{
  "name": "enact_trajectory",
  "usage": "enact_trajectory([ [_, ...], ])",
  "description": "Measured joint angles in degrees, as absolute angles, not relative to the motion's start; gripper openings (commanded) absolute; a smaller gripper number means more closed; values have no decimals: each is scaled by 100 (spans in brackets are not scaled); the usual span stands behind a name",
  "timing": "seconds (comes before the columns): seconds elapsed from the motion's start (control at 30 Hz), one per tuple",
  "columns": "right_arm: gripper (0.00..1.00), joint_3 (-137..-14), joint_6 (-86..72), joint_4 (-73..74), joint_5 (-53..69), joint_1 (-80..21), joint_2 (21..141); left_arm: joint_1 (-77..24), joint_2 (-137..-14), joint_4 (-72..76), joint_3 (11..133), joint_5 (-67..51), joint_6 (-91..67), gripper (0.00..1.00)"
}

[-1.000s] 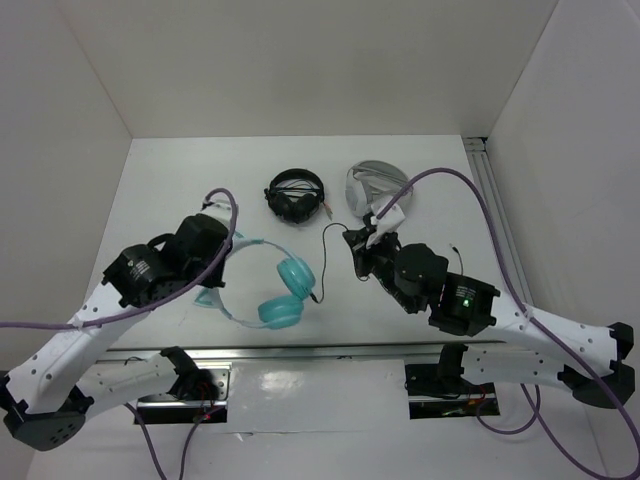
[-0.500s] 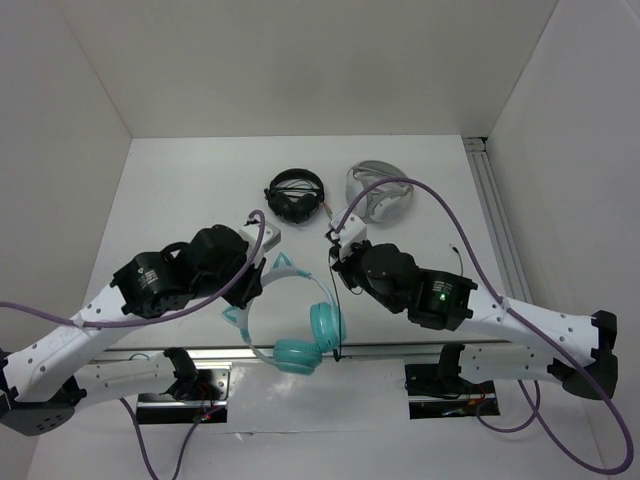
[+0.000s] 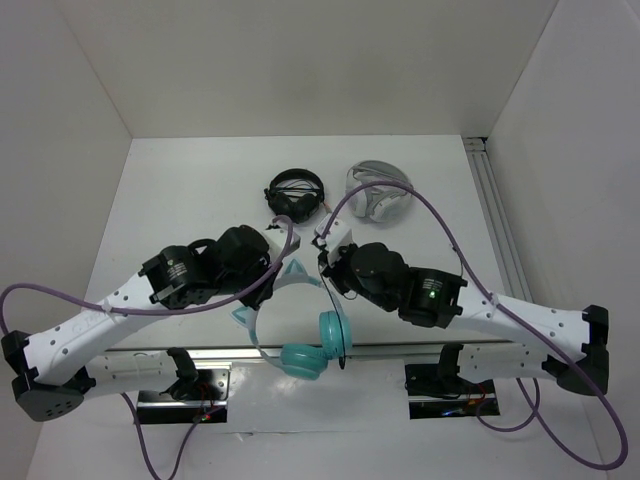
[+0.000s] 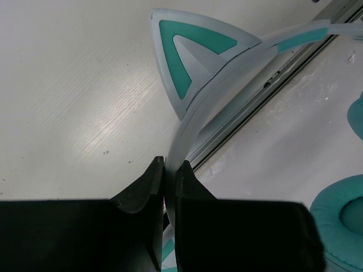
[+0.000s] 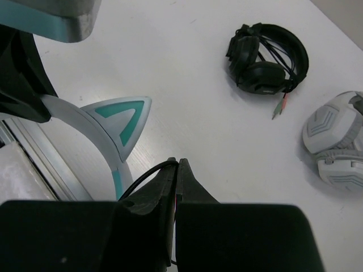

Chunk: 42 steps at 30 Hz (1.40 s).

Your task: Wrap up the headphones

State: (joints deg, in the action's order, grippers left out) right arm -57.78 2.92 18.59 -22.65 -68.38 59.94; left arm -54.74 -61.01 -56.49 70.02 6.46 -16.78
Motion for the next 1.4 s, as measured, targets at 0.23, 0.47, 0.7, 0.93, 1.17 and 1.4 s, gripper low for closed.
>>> enact_trajectory([
  [0.23,0,-5778,318,1861,-2106,-6855,6464,-5468,-5999,-5596,7002,510,-1551,0],
  [0.47,0,-5778,346,1761,-1935,-6820,6657,-5446,-5675,-5763,7002,561,-1470,0],
  [0.7,0,-5763,360,1638,-1249,-6418,6650,-5400,-5382,-5815,7048,650,-1494,0],
  [0.93,4,-5725,436,1459,-314,-6158,6720,-5391,-5323,-5837,7061,676,-1492,0],
  [1.17,40,-5304,375,642,847,-5776,6792,-5439,-4982,-5579,7065,484,-1496,0],
  [1.4,49,-4595,43,-668,1529,-5524,7341,-5518,-4816,-5050,7284,244,-1584,0],
])
